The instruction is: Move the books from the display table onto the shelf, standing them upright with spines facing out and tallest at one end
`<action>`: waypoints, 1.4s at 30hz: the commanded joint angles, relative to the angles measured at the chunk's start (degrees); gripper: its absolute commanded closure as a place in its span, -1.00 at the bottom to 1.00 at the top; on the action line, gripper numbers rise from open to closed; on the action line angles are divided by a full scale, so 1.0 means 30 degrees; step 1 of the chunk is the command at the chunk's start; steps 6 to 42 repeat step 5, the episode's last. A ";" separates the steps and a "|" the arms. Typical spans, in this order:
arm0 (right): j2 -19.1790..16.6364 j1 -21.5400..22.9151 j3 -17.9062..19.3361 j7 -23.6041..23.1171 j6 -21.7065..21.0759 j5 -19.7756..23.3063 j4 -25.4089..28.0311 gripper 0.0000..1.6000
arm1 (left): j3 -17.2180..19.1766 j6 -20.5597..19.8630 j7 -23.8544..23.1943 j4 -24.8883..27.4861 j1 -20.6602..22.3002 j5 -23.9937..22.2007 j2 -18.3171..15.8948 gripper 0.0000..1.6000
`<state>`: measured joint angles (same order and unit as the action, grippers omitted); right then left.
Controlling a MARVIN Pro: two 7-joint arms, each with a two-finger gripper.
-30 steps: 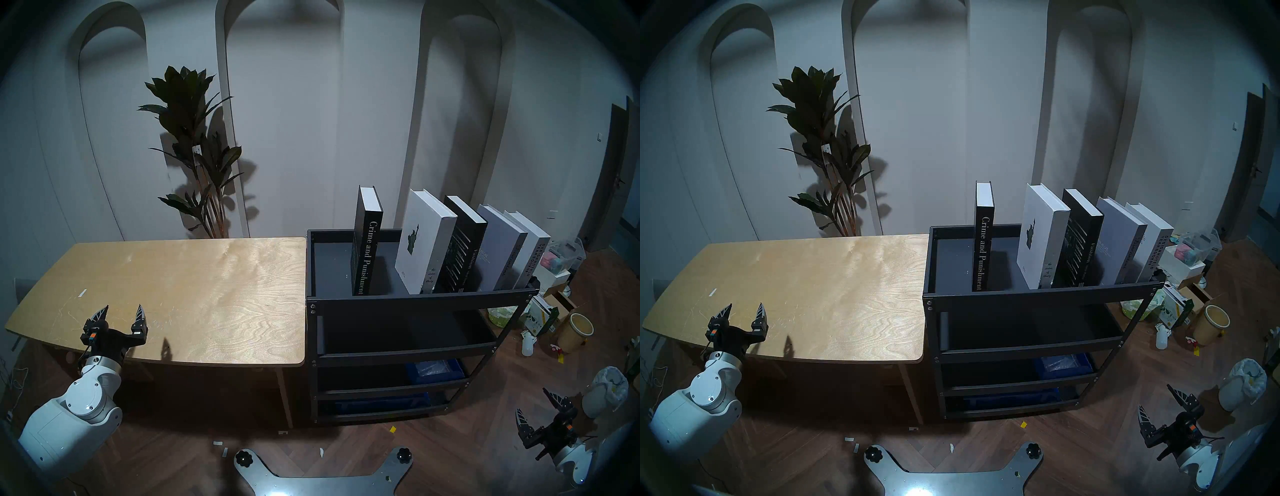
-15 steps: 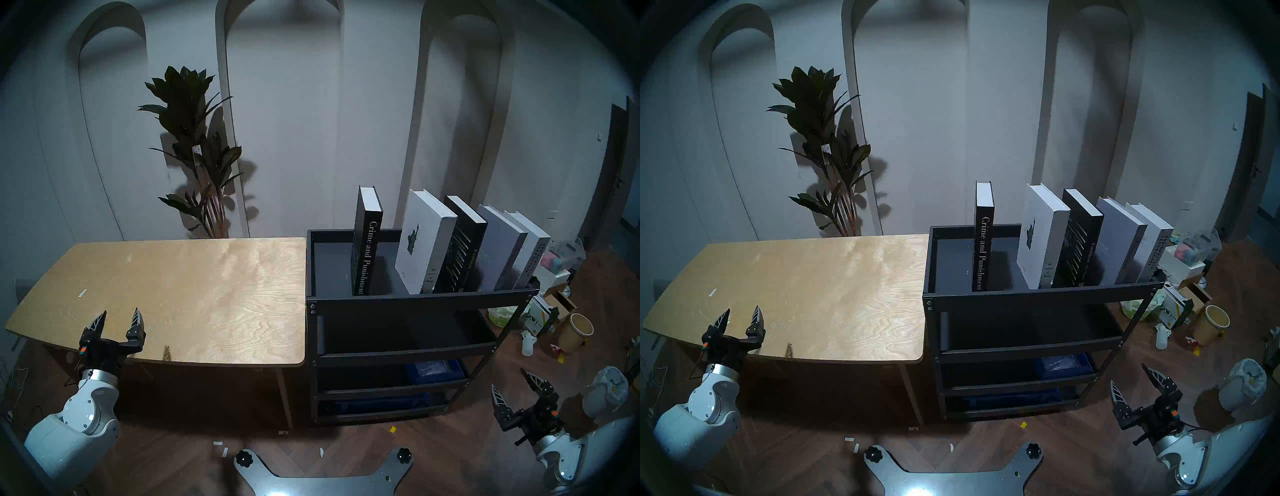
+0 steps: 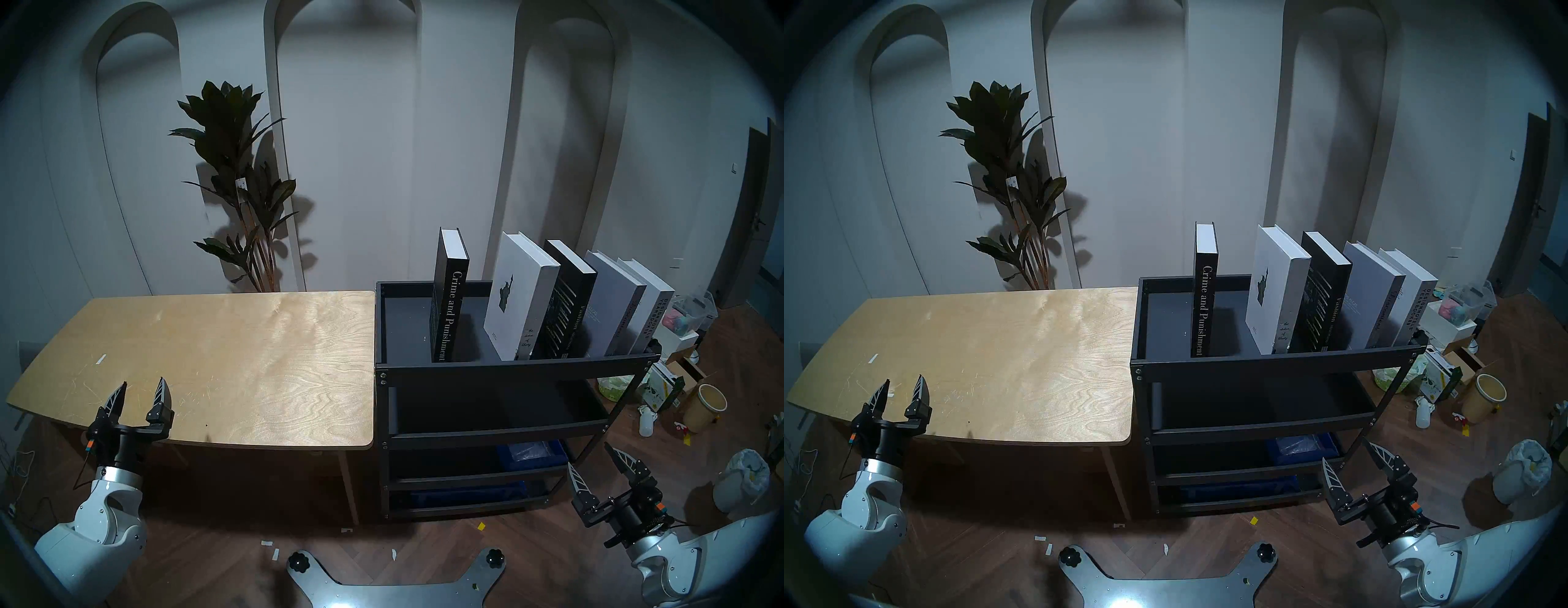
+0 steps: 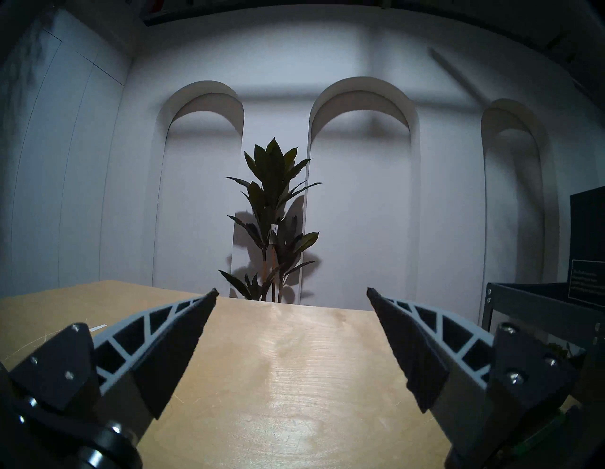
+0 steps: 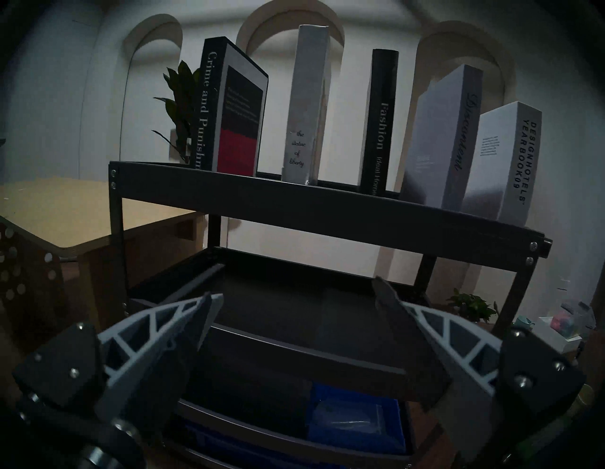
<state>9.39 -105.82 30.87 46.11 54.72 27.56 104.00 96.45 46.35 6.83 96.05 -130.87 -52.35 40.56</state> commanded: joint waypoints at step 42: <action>-0.0514 -0.0477 -0.0200 0.0138 0.0095 -0.0530 0.0476 -1.00 | 0.0785 0.2023 -0.2083 0.0324 -0.0956 -0.1128 -0.0083 -1.00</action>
